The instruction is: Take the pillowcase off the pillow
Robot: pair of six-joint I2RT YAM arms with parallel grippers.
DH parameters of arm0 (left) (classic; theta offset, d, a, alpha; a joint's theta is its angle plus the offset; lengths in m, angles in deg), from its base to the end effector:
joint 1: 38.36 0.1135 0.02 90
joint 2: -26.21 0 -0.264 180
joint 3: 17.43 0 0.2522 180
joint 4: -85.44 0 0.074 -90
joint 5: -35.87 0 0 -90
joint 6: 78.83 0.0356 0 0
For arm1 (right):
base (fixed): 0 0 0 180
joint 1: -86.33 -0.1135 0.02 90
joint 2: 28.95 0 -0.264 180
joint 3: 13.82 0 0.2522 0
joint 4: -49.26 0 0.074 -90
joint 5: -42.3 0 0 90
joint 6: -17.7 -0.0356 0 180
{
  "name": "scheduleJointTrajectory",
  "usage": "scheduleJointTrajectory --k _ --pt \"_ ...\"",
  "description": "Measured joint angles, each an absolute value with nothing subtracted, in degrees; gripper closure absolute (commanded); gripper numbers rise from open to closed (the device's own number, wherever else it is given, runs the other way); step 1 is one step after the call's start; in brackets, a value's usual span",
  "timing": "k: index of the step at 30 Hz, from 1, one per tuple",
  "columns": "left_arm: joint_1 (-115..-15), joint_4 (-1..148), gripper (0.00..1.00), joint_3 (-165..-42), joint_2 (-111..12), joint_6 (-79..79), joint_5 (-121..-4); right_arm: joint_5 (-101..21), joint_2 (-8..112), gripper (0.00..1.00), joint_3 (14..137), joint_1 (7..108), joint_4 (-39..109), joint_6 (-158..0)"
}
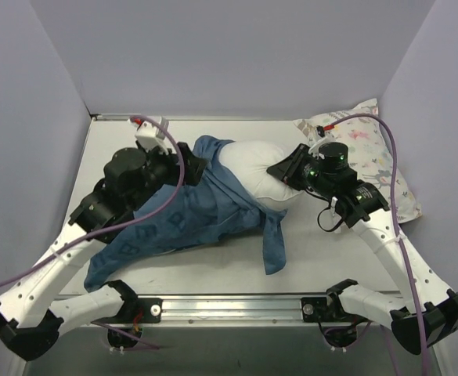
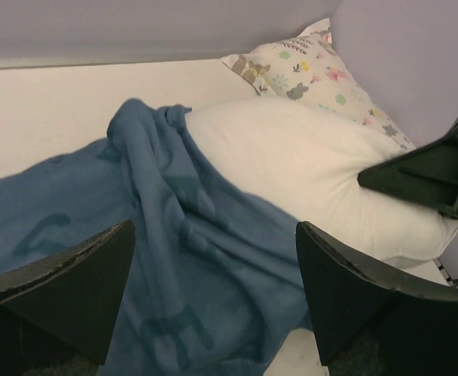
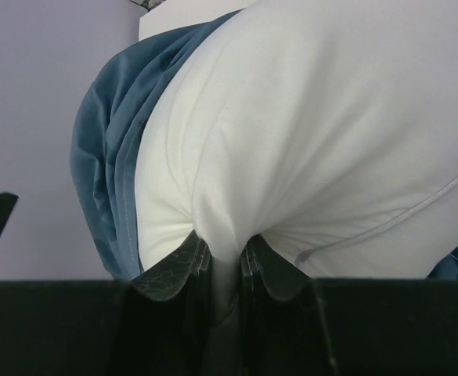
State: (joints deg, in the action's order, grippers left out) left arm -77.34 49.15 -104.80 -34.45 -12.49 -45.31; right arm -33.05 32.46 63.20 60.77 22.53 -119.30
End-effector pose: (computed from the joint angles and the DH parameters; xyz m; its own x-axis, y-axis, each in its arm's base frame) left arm 0.1772 -0.1364 0.4388 -0.3208 -0.2506 -0.9134 0.4098 0.8327 -0.3723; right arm 0.2153 0.1130 0.3923 -0.5877 0.5033 -0.6335 -0.3101 0.5831 0.7509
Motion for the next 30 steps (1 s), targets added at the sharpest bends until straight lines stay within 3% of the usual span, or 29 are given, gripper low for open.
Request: scheduleJointTrajectory --k 10,14,16,18,19,26,30 --pt "-85.52 44.26 0.07 -86.94 -25.40 -16.95 -41.73 -36.33 33.73 1.00 64.65 60.44 19.84 -117.46" --pt "-86.28 45.07 0.15 -83.33 -25.44 -18.61 -41.40 -37.13 33.75 1.00 64.93 59.87 19.16 -116.20" --pt "-86.28 45.72 0.43 -82.46 -25.64 -19.60 -41.23 -37.77 33.75 1.00 65.17 59.61 18.13 -115.39" --pt "-86.26 45.94 0.76 -82.33 -26.30 -20.21 -40.81 -38.56 33.86 1.00 65.80 59.56 16.84 -114.32" --pt "-86.26 45.92 0.98 -82.33 -26.84 -20.45 -40.44 -39.01 33.99 1.00 66.20 59.54 16.28 -113.66" --pt "-85.17 39.14 1.00 -87.51 -29.31 -20.93 -33.20 -38.69 37.27 1.00 73.89 64.13 9.87 -108.02" --pt "-75.35 36.04 1.00 -93.15 -31.08 -19.97 -32.31 -36.33 38.43 1.00 79.14 73.09 7.21 -107.65"
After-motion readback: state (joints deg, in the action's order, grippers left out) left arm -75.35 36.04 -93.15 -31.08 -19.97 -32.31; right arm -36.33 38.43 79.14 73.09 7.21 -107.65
